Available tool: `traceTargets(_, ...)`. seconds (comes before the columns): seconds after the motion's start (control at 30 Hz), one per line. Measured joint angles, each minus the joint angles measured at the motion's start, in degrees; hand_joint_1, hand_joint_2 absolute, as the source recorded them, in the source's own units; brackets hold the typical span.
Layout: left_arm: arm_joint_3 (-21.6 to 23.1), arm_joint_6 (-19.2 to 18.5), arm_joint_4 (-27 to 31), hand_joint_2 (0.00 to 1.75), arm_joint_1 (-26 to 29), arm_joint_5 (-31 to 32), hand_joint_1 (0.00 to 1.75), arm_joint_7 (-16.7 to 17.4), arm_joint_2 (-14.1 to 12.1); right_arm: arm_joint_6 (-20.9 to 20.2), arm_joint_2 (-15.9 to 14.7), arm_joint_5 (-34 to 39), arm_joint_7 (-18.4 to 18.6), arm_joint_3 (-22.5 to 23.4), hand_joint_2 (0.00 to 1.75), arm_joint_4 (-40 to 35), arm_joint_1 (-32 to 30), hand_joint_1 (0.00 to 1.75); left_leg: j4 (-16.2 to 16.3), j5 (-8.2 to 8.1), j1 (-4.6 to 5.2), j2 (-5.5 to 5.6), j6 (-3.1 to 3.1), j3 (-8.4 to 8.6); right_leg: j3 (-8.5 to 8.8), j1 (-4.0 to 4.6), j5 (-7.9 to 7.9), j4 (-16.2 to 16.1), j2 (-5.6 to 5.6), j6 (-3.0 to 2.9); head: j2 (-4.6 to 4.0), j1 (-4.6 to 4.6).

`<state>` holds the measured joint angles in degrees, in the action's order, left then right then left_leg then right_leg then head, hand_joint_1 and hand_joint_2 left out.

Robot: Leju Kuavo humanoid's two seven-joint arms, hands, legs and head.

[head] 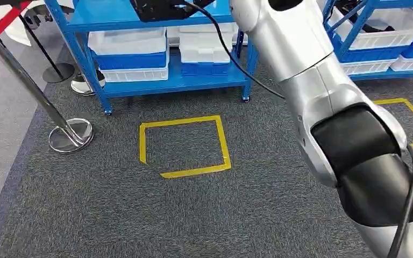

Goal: Take the parts from the cabinet and place them on the table.

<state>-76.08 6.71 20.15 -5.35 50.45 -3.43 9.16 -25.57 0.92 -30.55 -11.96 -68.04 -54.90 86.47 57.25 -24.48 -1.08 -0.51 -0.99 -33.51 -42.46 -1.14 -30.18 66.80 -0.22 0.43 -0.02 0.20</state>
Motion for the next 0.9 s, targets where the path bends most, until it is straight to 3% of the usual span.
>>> traceTargets(0.03, 0.00, -0.09, 0.00, 1.75, 0.02, 0.02, 0.00, 0.00, 0.00, 0.00, 0.00, -0.09, 0.09, 0.00, 1.75, 0.00, -0.01, 1.75, 0.14, 0.69, 0.03, -0.02, -0.14, -0.96, -0.75, -0.01, -2.90, 4.45, 0.00, 0.12, 0.00, 0.02)
traceTargets(0.07, 0.00, -0.15, 0.00, 1.75, 0.00, 0.11, 0.00, 0.07, 0.00, 0.00, 0.00, -0.11, 0.22, 0.00, 1.75, 0.00, -0.04, 1.75, 0.36, 1.43, 0.06, -0.02, -0.17, -2.07, -1.26, -0.01, -4.64, 8.75, 0.05, 0.29, 0.00, 0.02)
traceTargets(0.1, 0.00, -0.15, 0.00, 1.75, -0.02, 0.17, 0.00, 0.20, 0.00, 0.00, 0.00, -0.27, 0.66, 0.00, 1.75, 0.02, -0.06, 1.75, 0.61, 2.11, 0.07, -0.02, -0.12, -3.17, -1.14, -0.01, -4.32, 11.44, 0.07, 0.38, 0.00, 0.00)
traceTargets(0.13, 0.00, -0.15, 0.00, 1.75, -0.02, 0.24, 0.00, 0.26, 0.00, 0.02, 0.00, -0.35, 0.94, 0.00, 1.75, 0.13, -0.08, 1.75, 0.90, 2.81, 0.06, -0.02, -0.06, -4.36, -0.13, -0.07, -2.18, 12.10, 0.07, 0.45, 0.00, 0.02)
traceTargets(0.2, 0.02, -0.11, 0.00, 1.75, 0.00, 0.48, 0.00, 0.26, 0.09, 0.22, 0.43, -0.74, 1.03, 0.00, 1.75, 0.50, -0.07, 1.75, 1.48, 4.15, -0.01, -0.01, 0.27, -6.62, 4.63, -0.22, 2.33, 7.78, 0.05, 0.39, 0.00, 0.02)
traceTargets(0.23, 0.02, -0.07, 0.00, 1.75, -0.03, 0.61, 0.00, 0.26, 0.09, 0.39, 0.91, -1.16, 1.11, 0.04, 1.75, 0.79, -0.05, 1.75, 1.86, 4.85, -0.01, 0.01, 0.53, -7.43, 8.46, -0.20, 2.07, 3.22, 0.06, 0.16, 0.00, 0.02)
traceTargets(0.27, 0.00, -0.02, 0.00, 1.75, -0.02, 0.74, 0.00, 0.26, 0.11, 0.50, 1.49, -1.58, 1.38, 0.35, 1.75, 1.25, -0.03, 1.75, 2.18, 5.36, 0.23, 0.09, 1.00, -8.16, 13.59, 0.01, -1.11, -2.99, 0.11, -0.17, 0.00, 0.04)
traceTargets(0.3, 0.02, 0.00, 0.00, 1.75, 0.07, 0.85, 0.00, 0.26, 0.15, 0.61, 2.28, -1.86, 1.75, 0.70, 1.75, 1.71, 0.01, 1.75, 2.28, 5.99, 0.37, 0.03, 1.28, -8.50, 15.56, 0.18, -3.22, -7.76, 0.19, -0.22, 0.00, -0.04)
traceTargets(0.37, 0.02, 0.02, -0.02, 1.75, 0.09, 1.09, 0.00, 0.26, 0.15, 1.29, 3.08, -2.34, 2.01, 0.79, 1.75, 3.08, 0.20, 1.75, 0.88, 8.38, 0.35, -0.10, 2.00, -9.07, 13.86, 0.57, -1.98, -7.27, 0.32, -0.32, 0.00, 0.00)
traceTargets(0.4, 0.02, 0.00, 0.00, 1.75, 0.22, 1.14, 0.00, 0.28, 0.15, 1.51, 3.59, -2.78, 1.97, 0.79, 1.75, 4.03, 0.14, 1.75, 0.26, 9.47, 0.37, -0.01, 2.37, -9.35, 12.53, 0.30, -1.01, -7.63, 0.20, -0.69, 0.00, 0.02)
traceTargets(0.43, 0.02, -0.04, -0.02, 1.75, 0.23, 1.14, 0.00, 0.28, 0.22, 1.90, 3.80, -3.37, 1.90, 0.76, 1.75, 5.54, 0.20, 1.75, 0.33, 8.57, 0.07, 0.03, 2.59, -9.83, 12.29, -0.11, 0.03, -7.75, -0.44, -1.26, 0.00, 0.00)
traceTargets(0.47, 0.02, -0.07, -0.04, 1.75, 0.21, 1.12, 0.00, 0.39, 0.35, 2.03, 4.68, -3.65, 1.90, 0.79, 1.75, 6.77, 0.09, 1.75, 2.30, 4.09, 0.07, 0.04, 2.90, -10.68, 11.11, -0.10, 1.01, -7.84, -0.25, -2.06, 0.00, 0.02)
traceTargets(0.53, 0.02, -0.07, -0.04, 1.75, 0.33, 1.14, 0.00, 0.37, 0.39, 2.16, 5.60, -4.27, 2.03, 0.79, 1.75, 8.22, 0.14, 1.75, 10.37, -4.29, -0.12, 0.08, 3.47, -11.81, 9.05, 0.03, 2.86, -7.74, -0.26, -2.32, 0.00, 0.00)
traceTargets(0.57, 0.02, -0.07, -0.04, 1.75, 0.32, 1.14, 0.00, 0.35, 0.35, 2.23, 5.83, -4.24, 2.01, 0.79, 1.75, 8.83, 0.15, 1.75, 14.93, -6.34, -0.11, 0.09, 3.68, -12.20, 8.06, 0.16, 3.70, -7.69, -0.27, -2.30, 0.00, -0.02)
traceTargets(0.6, 0.02, -0.09, -0.04, 1.75, 0.28, 1.14, 0.00, 0.35, 0.35, 2.36, 6.03, -4.24, 1.94, 0.79, 1.75, 9.27, 0.11, 1.75, 18.73, -6.32, -0.11, 0.08, 3.76, -12.23, 7.02, 0.23, 4.48, -7.58, -0.34, -2.31, 0.00, 0.00)
traceTargets(0.63, 0.02, -0.09, -0.04, 1.75, 0.22, 1.14, 0.00, 0.35, 0.35, 2.36, 6.27, -4.24, 1.95, 0.79, 1.75, 9.85, 0.10, 1.75, 21.03, -4.23, -0.11, 0.09, 3.73, -11.51, 5.78, 0.32, 5.33, -7.41, -0.44, -2.29, 0.00, -0.02)
traceTargets(0.67, 0.02, -0.11, -0.04, 1.75, 0.18, 1.14, 0.00, 0.35, 0.37, 2.36, 6.43, -4.24, 1.95, 0.79, 1.75, 10.27, 0.10, 1.75, 20.75, -1.76, -0.11, 0.10, 3.58, -9.82, 4.73, 0.39, 6.07, -7.26, -0.46, -2.25, 0.00, -0.02)
traceTargets(0.7, 0.02, -0.11, -0.04, 1.75, 0.10, 1.14, 0.00, 0.35, 0.37, 2.36, 6.60, -4.24, 1.95, 0.79, 1.75, 10.67, 0.10, 1.75, 18.05, 0.13, -0.08, 0.17, 3.26, -6.69, 3.64, 0.50, 6.89, -7.12, -0.48, -2.18, 0.00, -0.02)
traceTargets(0.73, 0.02, -0.11, -0.04, 1.75, 0.01, 1.14, 0.00, 0.33, 0.37, 2.38, 6.69, -4.24, 1.95, 0.79, 1.75, 10.97, 0.14, 1.75, 13.66, -0.48, 0.02, 0.30, 2.74, -2.68, 2.97, 0.59, 7.61, -7.08, -0.45, -2.10, 0.00, -0.02)
traceTargets(0.77, 0.02, -0.09, -0.04, 1.75, -0.05, 1.14, 0.00, 0.33, 0.26, 2.38, 7.01, -4.24, 1.95, 0.92, 1.75, 11.19, 0.16, 1.75, 7.72, -3.65, 0.22, 0.61, 2.04, 2.61, 2.76, 0.55, 8.14, -7.01, -0.47, -1.96, 0.00, 0.02)
traceTargets(0.8, 0.02, -0.09, -0.04, 1.75, -0.13, 1.14, 0.00, 0.33, 0.20, 2.40, 7.04, -4.26, 1.97, 1.05, 1.75, 11.45, 0.30, 1.75, 0.54, -6.46, 0.76, 0.61, 1.75, 7.40, 2.49, 0.78, 8.53, -6.92, -0.49, -1.67, 0.00, 0.00)
traceTargets(0.83, 0.04, -0.11, -0.04, 1.75, -0.15, 1.14, 0.00, 0.31, 0.20, 2.47, 7.06, -4.33, 1.99, 1.07, 1.75, 11.56, 0.53, 1.75, -1.04, -7.07, 0.84, 0.58, 1.66, 7.86, 2.32, 0.72, 9.57, -7.22, -0.74, -1.39, 0.00, 0.04)
traceTargets(0.9, 0.04, -0.11, -0.04, 1.75, -0.19, 1.14, 0.00, 0.37, 0.22, 3.35, 7.17, -4.62, 1.97, 1.07, 1.75, 11.87, 0.62, 1.75, -0.90, -4.89, 1.17, 0.65, 1.06, 6.48, 2.26, 0.44, 11.72, -8.83, -0.79, -0.66, 0.00, -0.02)
